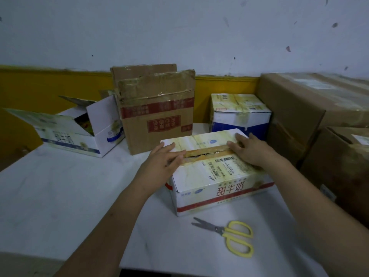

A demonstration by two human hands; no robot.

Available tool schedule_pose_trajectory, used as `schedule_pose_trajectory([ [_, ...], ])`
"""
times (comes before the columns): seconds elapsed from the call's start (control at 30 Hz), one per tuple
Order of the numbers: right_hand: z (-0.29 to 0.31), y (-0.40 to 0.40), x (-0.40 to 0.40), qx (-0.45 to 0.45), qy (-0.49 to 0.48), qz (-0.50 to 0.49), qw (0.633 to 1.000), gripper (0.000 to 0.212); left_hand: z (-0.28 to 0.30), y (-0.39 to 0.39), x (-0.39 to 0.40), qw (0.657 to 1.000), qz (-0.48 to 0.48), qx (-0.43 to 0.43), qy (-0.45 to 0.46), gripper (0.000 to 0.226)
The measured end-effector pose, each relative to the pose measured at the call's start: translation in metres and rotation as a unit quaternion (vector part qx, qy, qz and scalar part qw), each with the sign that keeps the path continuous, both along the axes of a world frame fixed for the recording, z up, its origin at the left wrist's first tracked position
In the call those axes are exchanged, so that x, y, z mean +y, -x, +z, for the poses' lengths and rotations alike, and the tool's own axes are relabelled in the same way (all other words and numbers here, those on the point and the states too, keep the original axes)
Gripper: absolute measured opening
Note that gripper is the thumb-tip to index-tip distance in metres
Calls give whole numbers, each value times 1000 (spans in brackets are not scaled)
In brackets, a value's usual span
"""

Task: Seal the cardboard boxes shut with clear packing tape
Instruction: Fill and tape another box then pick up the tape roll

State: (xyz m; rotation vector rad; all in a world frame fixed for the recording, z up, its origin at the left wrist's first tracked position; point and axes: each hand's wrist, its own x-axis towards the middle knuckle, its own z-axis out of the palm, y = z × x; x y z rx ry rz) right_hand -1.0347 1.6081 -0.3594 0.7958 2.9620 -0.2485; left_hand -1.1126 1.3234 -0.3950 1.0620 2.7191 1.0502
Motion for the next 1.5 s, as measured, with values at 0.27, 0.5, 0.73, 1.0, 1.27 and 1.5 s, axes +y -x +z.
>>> schedule_pose_trajectory([
  [0.27,-8,-7,-12,-3,-21,-30,999,72,-3,8,2,999,-10,-31,-7,41],
  [0.5,-2,-4,-37,61,-44,14,997,54,9,-4,-12,996,-45,-72,-38,47],
  [0.73,-12,-10,-219,463,44,328,822,32,-10,-63,-181,852,353,81,-378,16],
  [1.0,-97,23,-312,260,224,410,845,25,-86,-106,-229,839,410,-276,-227,46],
  [1.27,-118,36,-306,262,271,404,833,31,-92,-110,-233,872,198,-397,-207,45],
  [1.5,-108,29,-319,158,326,492,792,28,-52,-111,-251,798,179,-545,-186,33],
])
